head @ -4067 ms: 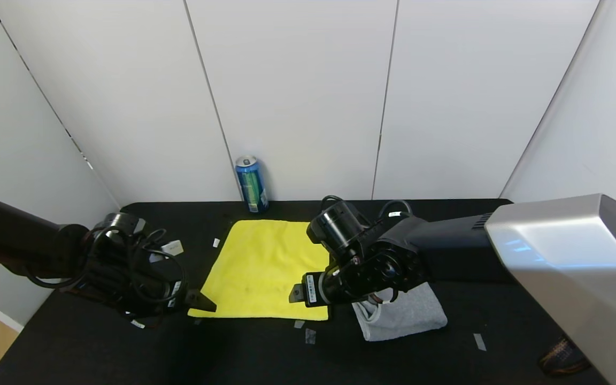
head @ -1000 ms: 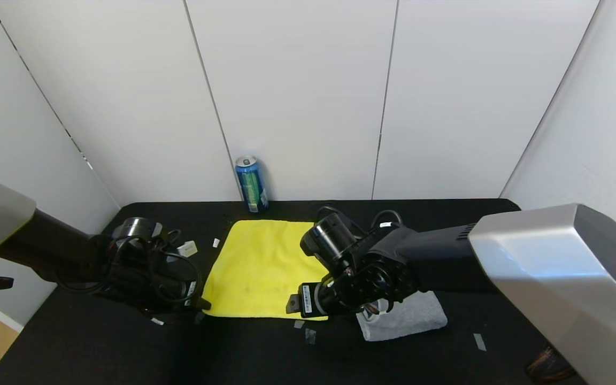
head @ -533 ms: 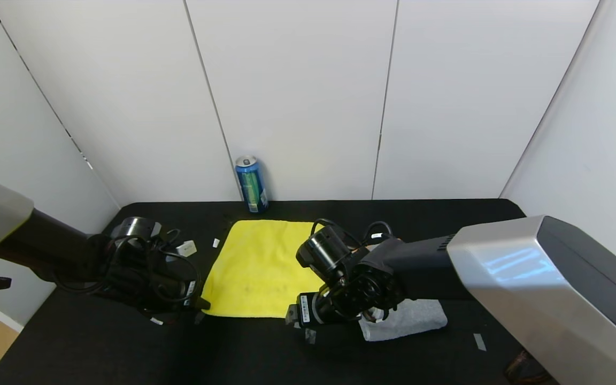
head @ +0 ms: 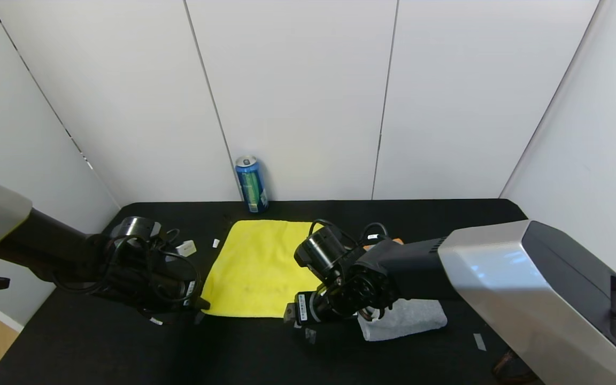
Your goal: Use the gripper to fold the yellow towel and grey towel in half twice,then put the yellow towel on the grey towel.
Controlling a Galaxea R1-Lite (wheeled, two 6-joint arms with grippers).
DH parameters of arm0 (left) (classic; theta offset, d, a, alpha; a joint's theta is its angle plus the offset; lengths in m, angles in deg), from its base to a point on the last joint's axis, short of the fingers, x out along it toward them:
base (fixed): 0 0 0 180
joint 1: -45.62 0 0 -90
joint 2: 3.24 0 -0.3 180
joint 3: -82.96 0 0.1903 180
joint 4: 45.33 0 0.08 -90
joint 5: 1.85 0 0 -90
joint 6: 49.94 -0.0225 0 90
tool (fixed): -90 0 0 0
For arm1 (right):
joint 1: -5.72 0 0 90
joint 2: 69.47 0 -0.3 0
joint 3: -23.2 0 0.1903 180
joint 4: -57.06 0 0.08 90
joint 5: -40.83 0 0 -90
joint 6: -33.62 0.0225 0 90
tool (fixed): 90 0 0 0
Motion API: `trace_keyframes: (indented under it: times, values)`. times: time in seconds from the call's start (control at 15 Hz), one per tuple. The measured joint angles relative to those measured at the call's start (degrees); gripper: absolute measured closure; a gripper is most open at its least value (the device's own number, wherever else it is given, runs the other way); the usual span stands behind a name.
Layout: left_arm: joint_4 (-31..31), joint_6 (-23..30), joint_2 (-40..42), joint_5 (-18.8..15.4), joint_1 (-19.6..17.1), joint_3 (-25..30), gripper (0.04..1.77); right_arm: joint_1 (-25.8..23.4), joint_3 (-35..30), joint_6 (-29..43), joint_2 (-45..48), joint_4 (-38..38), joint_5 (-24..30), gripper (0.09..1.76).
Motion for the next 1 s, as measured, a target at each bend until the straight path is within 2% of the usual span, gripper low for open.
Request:
trace_keyframes:
  times: [0.4, 0.67, 0.87, 0.93, 1.0]
  values:
    - [0.1, 0.0, 0.1, 0.0, 0.0, 0.2, 1.69, 0.0, 1.3, 0.0, -0.8, 0.0, 0.0, 0.14]
    - [0.1, 0.0, 0.1, 0.0, 0.0, 0.3, 1.69, 0.0, 1.4, -0.1, -1.1, 0.0, 0.0, 0.74]
    - [0.1, 0.0, 0.1, 0.0, 0.0, 0.3, 1.69, 0.0, 1.5, 0.0, -1.3, 0.0, -0.1, 1.06]
    - [0.1, 0.0, 0.1, 0.1, 0.0, 0.3, 1.69, 0.1, 1.5, 0.0, -1.4, 0.1, 0.0, 1.34]
    - [0.1, 0.0, 0.1, 0.1, 0.0, 0.3, 1.69, 0.1, 1.5, 0.0, -1.4, 0.1, -0.1, 1.71]
